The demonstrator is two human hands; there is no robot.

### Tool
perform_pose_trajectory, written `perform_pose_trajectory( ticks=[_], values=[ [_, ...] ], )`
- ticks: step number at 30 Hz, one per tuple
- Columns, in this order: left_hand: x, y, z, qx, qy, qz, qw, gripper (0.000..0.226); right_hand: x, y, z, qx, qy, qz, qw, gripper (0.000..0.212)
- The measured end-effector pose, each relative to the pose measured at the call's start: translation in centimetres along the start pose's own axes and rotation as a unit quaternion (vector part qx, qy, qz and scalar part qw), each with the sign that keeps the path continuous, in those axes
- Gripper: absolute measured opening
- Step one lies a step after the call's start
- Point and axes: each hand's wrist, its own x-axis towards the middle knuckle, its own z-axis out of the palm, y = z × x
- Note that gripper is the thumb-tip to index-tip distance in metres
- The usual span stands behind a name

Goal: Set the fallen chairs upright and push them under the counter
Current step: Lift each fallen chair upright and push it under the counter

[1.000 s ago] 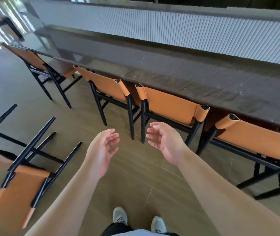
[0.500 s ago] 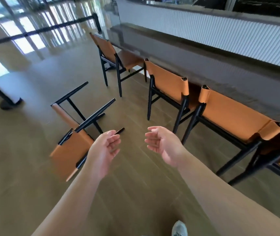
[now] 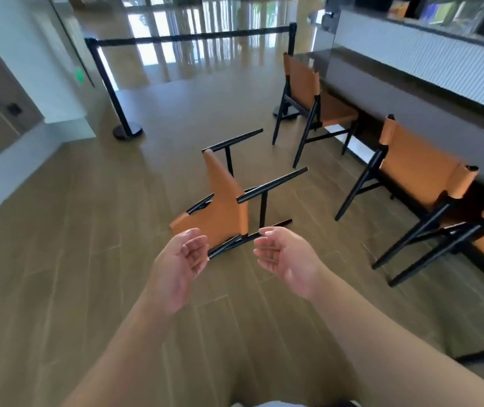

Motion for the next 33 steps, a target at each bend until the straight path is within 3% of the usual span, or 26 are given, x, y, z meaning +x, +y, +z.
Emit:
perform_pose_trajectory(
  ticks=[14, 28, 33],
  values=[
    [3.5, 4.4, -12.6, -0.063, 0.082, 0.015, 0.995, 0.021, 6.4, 2.7, 12.0, -0.009, -0.088, 0.053, 0.995, 0.019],
    [18.2, 14.6, -19.4, -0.049, 0.163, 0.011, 0.985, 0.021, 25.4, -1.7, 23.6, 0.016, -0.108, 0.089, 0.99, 0.018],
    [22.0, 19.3, -21.6, -0.049, 0.186, 0.041, 0.98, 0.025, 30.8, -3.6, 29.6, 0.01, -0.161, 0.095, 0.982, 0.017]
  ],
)
